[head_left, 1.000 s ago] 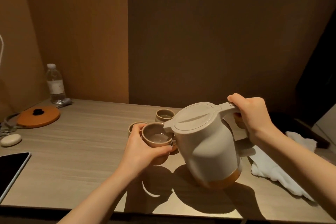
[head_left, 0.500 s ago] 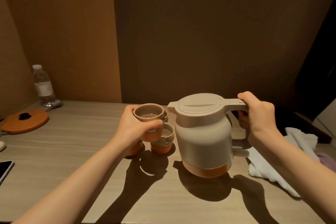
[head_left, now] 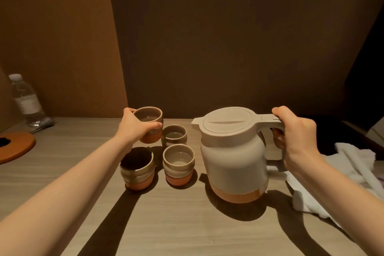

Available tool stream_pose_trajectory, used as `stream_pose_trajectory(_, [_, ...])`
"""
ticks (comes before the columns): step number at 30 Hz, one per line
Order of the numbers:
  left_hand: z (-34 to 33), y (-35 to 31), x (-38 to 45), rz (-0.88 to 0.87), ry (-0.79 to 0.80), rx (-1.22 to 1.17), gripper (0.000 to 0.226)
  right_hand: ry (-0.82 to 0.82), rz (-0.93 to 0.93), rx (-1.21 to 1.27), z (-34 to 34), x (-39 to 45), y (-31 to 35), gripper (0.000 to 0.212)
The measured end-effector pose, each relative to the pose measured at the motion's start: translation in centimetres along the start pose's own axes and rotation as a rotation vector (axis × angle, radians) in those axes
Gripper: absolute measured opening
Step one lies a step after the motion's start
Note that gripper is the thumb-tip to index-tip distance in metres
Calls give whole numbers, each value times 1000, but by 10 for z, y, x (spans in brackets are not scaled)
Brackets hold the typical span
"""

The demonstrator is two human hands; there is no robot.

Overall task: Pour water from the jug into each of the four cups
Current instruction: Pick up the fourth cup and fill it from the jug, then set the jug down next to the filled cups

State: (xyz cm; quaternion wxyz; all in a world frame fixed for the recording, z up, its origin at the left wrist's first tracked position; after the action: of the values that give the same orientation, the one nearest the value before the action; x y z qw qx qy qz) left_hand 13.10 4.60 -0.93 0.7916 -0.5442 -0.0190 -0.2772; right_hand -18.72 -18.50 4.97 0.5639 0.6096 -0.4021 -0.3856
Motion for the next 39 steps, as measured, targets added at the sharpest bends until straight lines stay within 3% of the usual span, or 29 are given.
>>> stream_pose_trajectory(9, [2, 60, 15, 167, 53, 60, 87, 16, 5, -29, -15, 10, -11, 34])
stream_pose_trajectory(19, [-3, 76, 16, 249, 181, 141, 95, 45, -14, -36, -24, 5, -20, 40])
stream_pose_trajectory(25, [-1, 67, 12, 242, 272, 254, 114, 45, -41, -39, -24, 0, -23, 37])
stream_pose_trajectory(28, [0, 43, 14, 136, 221, 326, 118, 36, -47, -21, -21, -2, -19, 39])
stream_pose_trajectory(32, [-3, -17, 5, -242, 72, 494, 100, 26, -42, -12, -14, -6, -15, 36])
stream_pose_trajectory(35, [-14, -55, -21, -327, 4, 266, 78, 28, -44, 8, -6, -9, -16, 37])
stream_pose_trajectory(39, [-46, -80, -64, -139, 121, -110, 60, 20, -60, 22, 4, -10, -17, 36])
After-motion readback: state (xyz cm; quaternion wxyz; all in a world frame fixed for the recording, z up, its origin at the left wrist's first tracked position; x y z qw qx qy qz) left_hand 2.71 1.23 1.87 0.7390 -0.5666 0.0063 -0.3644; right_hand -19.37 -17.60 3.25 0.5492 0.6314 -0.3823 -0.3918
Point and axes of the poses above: each hand's wrist, its own x-axis towards the middle knuckle, its own z-axis out of the back of the hand, y = z × x, the point moved 7 cm from there along x, towards the middle knuckle, and after that the axes turned 14 degrees about -z, right-handed, at the moved point
